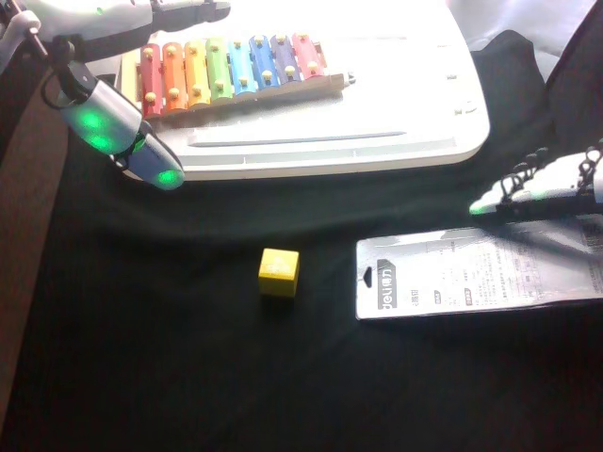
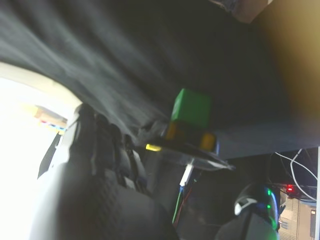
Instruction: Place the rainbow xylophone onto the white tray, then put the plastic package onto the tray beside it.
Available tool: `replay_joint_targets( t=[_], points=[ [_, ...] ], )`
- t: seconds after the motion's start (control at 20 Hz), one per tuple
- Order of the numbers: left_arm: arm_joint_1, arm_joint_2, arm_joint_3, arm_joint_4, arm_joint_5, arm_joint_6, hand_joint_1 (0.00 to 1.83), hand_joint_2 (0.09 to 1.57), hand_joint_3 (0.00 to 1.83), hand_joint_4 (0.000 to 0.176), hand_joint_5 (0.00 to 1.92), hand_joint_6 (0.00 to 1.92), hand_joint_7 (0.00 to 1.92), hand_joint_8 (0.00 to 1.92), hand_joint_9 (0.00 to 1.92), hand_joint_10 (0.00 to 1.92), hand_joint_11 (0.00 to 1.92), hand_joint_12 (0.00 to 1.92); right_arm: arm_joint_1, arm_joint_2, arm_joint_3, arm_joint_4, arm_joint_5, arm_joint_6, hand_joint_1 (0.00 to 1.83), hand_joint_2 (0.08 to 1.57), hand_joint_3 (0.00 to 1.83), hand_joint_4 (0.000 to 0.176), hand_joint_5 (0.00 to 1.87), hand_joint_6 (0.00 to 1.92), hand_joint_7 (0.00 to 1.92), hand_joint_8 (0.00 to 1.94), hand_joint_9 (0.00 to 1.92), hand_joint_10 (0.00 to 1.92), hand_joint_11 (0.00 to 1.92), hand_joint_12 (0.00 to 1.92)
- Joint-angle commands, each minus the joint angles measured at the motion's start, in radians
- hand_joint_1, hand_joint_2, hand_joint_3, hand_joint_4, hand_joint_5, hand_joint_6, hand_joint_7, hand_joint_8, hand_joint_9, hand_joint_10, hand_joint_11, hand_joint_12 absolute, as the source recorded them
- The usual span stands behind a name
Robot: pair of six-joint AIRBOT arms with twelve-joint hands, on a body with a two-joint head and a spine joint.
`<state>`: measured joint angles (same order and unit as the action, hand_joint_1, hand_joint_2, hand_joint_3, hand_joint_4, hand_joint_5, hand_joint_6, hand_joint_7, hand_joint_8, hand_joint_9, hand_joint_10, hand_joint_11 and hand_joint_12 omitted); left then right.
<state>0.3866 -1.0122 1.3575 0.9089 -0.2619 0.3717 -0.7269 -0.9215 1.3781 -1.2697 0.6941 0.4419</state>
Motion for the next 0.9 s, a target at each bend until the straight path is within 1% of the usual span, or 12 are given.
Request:
replay_joint_targets(
  t=[0.0, 0.05, 0.15, 0.25, 0.4, 0.45, 0.5, 0.55, 0.65, 0.7, 0.8, 0.85],
  points=[
    [-0.006, 0.005, -0.004, -0.022, -0.060, 0.002, 0.76, 0.63, 0.00, 0.000, 0.00, 0.00, 0.11, 0.01, 0.07, 0.01, 0.00, 0.00, 0.013, -0.002, 0.006, 0.053, 0.039, 0.007, 0.61, 0.56, 0.00, 0.000, 0.05, 0.01, 0.05, 0.01, 0.05, 0.01, 0.08, 0.03],
    [-0.005, 0.005, -0.004, -0.022, -0.060, 0.002, 0.77, 0.64, 0.00, 0.000, 0.00, 0.00, 0.12, 0.01, 0.08, 0.01, 0.01, 0.00, 0.013, -0.003, 0.006, 0.052, 0.038, 0.007, 0.60, 0.56, 0.00, 0.000, 0.05, 0.01, 0.06, 0.01, 0.05, 0.01, 0.09, 0.03],
    [-0.003, 0.005, -0.005, -0.022, -0.060, 0.002, 0.76, 0.64, 0.00, 0.030, 0.00, 0.00, 0.07, 0.00, 0.05, 0.00, 0.03, 0.01, 0.013, -0.005, 0.007, 0.051, 0.035, 0.007, 0.58, 0.56, 0.00, 0.000, 0.07, 0.01, 0.07, 0.01, 0.06, 0.01, 0.10, 0.04],
    [0.000, 0.005, -0.005, -0.022, -0.060, 0.001, 0.76, 0.65, 0.00, 0.000, 0.00, 0.00, 0.11, 0.02, 0.10, 0.02, 0.05, 0.02, 0.013, -0.010, 0.010, 0.047, 0.032, 0.007, 0.60, 0.57, 0.00, 0.000, 0.09, 0.00, 0.10, 0.00, 0.08, 0.00, 0.13, 0.03],
    [0.002, 0.005, -0.005, -0.023, -0.061, 0.001, 0.77, 0.65, 0.00, 0.002, 0.00, 0.00, 0.15, 0.01, 0.14, 0.01, 0.06, 0.03, 0.013, -0.016, 0.013, 0.043, 0.028, 0.007, 0.64, 0.60, 0.01, 0.000, 0.11, 0.01, 0.12, 0.01, 0.09, 0.00, 0.15, 0.03],
    [0.002, 0.005, -0.005, -0.023, -0.061, 0.001, 0.78, 0.64, 0.00, 0.014, 0.00, 0.00, 0.14, 0.00, 0.11, 0.00, 0.04, 0.02, 0.013, -0.017, 0.015, 0.043, 0.027, 0.007, 0.67, 0.61, 0.01, 0.000, 0.12, 0.01, 0.12, 0.01, 0.10, 0.01, 0.17, 0.04],
    [0.002, 0.005, -0.005, -0.023, -0.061, 0.001, 0.77, 0.64, 0.00, 0.014, 0.00, 0.00, 0.14, 0.00, 0.11, 0.00, 0.04, 0.03, 0.013, -0.019, 0.017, 0.043, 0.026, 0.007, 0.68, 0.62, 0.02, 0.000, 0.13, 0.01, 0.12, 0.01, 0.10, 0.01, 0.16, 0.03],
    [0.004, 0.005, -0.005, -0.023, -0.062, 0.001, 0.75, 0.64, 0.00, 0.035, 0.00, 0.00, 0.14, 0.00, 0.10, 0.00, 0.02, 0.02, 0.013, -0.021, 0.018, 0.043, 0.026, 0.007, 0.72, 0.63, 0.02, 0.000, 0.13, 0.01, 0.13, 0.01, 0.10, 0.01, 0.15, 0.03],
    [0.008, 0.005, -0.006, -0.028, -0.063, 0.001, 0.75, 0.63, 0.00, 0.062, 0.00, 0.00, 0.12, 0.00, 0.08, 0.00, 0.00, 0.01, 0.013, -0.027, 0.021, 0.043, 0.025, 0.007, 0.76, 0.65, 0.02, 0.000, 0.14, 0.01, 0.13, 0.01, 0.12, 0.01, 0.19, 0.04],
    [0.010, 0.005, -0.006, -0.031, -0.064, 0.001, 0.78, 0.63, 0.00, 0.068, 0.00, 0.00, 0.12, 0.00, 0.09, 0.01, 0.01, 0.01, 0.013, -0.031, 0.024, 0.043, 0.025, 0.007, 0.77, 0.67, 0.01, 0.000, 0.15, 0.00, 0.14, 0.00, 0.15, 0.01, 0.23, 0.04],
    [0.012, 0.005, -0.006, -0.033, -0.064, 0.001, 0.78, 0.65, 0.00, 0.036, 0.00, 0.00, 0.10, 0.00, 0.07, 0.00, 0.00, 0.00, 0.013, -0.035, 0.027, 0.043, 0.024, 0.007, 0.85, 0.74, 0.00, 0.000, 0.19, 0.00, 0.18, 0.00, 0.26, 0.01, 0.41, 0.09],
    [0.013, 0.006, -0.006, -0.034, -0.065, 0.001, 0.76, 0.65, 0.01, 0.010, 0.00, 0.00, 0.09, 0.00, 0.03, 0.00, 0.00, 0.00, 0.013, -0.035, 0.028, 0.043, 0.023, 0.007, 0.90, 0.83, 0.00, 0.000, 0.25, 0.00, 0.46, 0.00, 0.77, 0.05, 0.66, 0.85]
  ],
)
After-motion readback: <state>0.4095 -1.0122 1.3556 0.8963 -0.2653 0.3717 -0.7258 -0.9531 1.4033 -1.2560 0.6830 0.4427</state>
